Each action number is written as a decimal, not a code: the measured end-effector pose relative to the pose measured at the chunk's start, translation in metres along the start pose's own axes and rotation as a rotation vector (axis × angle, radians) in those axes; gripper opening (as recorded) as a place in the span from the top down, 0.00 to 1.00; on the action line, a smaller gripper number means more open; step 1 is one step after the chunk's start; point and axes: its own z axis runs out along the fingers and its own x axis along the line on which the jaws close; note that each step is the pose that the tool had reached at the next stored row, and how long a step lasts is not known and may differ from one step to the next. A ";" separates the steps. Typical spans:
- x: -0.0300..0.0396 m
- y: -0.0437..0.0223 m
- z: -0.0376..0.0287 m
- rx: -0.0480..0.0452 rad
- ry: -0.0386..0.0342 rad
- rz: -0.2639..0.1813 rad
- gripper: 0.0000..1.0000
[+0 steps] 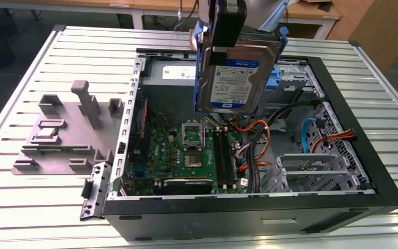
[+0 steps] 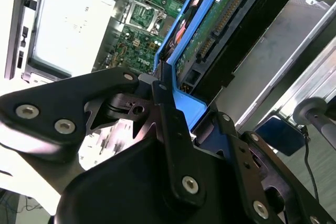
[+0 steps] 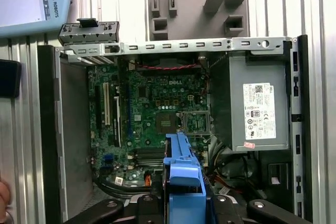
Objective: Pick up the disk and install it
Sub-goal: 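Insert the disk into the insertion slot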
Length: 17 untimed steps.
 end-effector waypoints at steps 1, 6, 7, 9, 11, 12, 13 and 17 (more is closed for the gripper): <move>0.0015 -0.0001 0.0001 0.0001 0.0004 0.000 0.64; 0.0089 -0.0006 0.0004 0.0002 0.0029 0.000 0.64; 0.0100 -0.0007 0.0005 0.0003 0.0035 0.000 0.64; 0.0120 -0.0009 0.0006 0.0003 0.0055 0.000 0.64; 0.0149 -0.0016 0.0008 0.0004 0.0057 0.000 0.64; 0.0157 -0.0022 0.0010 0.0004 0.0056 0.000 0.64; 0.0163 -0.0036 0.0011 0.0004 0.0057 0.000 0.64; 0.0175 -0.0099 0.0015 0.0004 0.0058 0.000 0.64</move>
